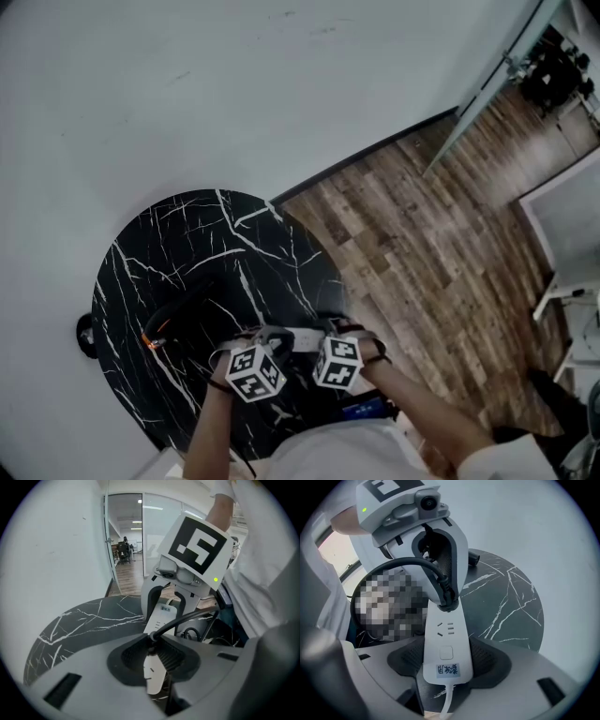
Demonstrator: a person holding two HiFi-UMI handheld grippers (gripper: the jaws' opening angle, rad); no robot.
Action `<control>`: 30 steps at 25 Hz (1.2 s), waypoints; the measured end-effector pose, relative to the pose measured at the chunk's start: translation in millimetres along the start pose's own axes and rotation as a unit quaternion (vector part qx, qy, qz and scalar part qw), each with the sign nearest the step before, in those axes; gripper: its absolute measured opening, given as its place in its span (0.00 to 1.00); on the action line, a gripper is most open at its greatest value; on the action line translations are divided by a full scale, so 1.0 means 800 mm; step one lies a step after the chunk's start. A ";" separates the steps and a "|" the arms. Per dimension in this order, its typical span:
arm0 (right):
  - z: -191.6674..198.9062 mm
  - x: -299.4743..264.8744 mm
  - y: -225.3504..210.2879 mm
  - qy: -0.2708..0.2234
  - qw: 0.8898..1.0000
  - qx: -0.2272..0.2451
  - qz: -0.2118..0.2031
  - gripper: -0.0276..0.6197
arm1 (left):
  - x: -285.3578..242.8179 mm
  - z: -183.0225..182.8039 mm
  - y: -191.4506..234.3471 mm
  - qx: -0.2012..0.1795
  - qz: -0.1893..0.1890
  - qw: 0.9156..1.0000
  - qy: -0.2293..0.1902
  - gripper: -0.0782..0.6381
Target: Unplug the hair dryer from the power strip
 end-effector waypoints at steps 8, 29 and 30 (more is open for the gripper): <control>-0.005 -0.001 -0.003 0.008 1.000 -0.006 0.001 0.46 | 0.001 -0.005 0.021 0.003 0.067 0.998 0.011 0.19; -0.014 -0.003 -0.001 0.016 1.000 -0.012 0.003 0.46 | 0.004 0.001 -0.002 0.034 -0.015 0.999 0.017 0.19; -0.014 -0.003 -0.001 0.017 1.000 -0.011 0.004 0.46 | 0.004 0.003 -0.005 0.045 -0.021 0.999 0.013 0.19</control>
Point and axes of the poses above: the fingertips, and each gripper's own axes: x backward along the fingers, y to its left, z out of its underside, the point moved 10 cm from there along x, backward along the fingers, and after that the axes turned 13 degrees about y, right-handed, at the moved point
